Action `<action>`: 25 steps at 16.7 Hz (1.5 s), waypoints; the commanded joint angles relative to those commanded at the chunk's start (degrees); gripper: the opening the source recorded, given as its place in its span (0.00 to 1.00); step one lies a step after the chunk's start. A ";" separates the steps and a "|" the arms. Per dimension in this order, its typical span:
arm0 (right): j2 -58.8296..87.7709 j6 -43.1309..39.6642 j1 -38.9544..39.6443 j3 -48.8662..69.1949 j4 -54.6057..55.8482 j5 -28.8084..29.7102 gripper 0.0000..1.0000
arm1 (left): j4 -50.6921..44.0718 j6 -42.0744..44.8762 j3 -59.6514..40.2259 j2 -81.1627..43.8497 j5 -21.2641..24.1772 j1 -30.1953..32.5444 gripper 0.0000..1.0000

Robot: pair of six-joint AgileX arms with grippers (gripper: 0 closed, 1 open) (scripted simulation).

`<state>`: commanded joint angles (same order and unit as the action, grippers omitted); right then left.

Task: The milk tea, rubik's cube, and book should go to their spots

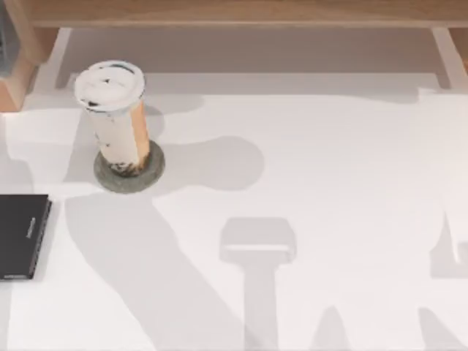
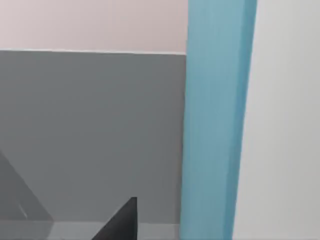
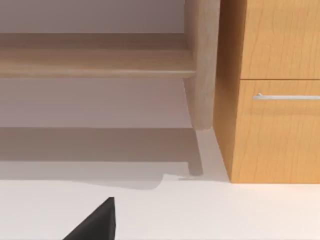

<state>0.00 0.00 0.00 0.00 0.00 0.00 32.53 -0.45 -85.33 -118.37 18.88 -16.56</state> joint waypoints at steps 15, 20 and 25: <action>0.00 0.00 0.00 0.00 0.00 0.00 1.00 | 0.00 0.00 0.00 0.00 0.00 0.00 0.00; 0.00 0.00 0.00 0.00 0.00 0.00 1.00 | -0.11 0.26 0.06 0.42 -0.03 -0.62 0.00; 0.00 0.00 0.00 0.00 0.00 0.00 1.00 | -0.93 0.19 1.08 2.18 0.14 -2.21 0.00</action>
<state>0.00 0.00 0.00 0.00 0.00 0.00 31.60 -0.26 -84.25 -116.19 19.02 -18.77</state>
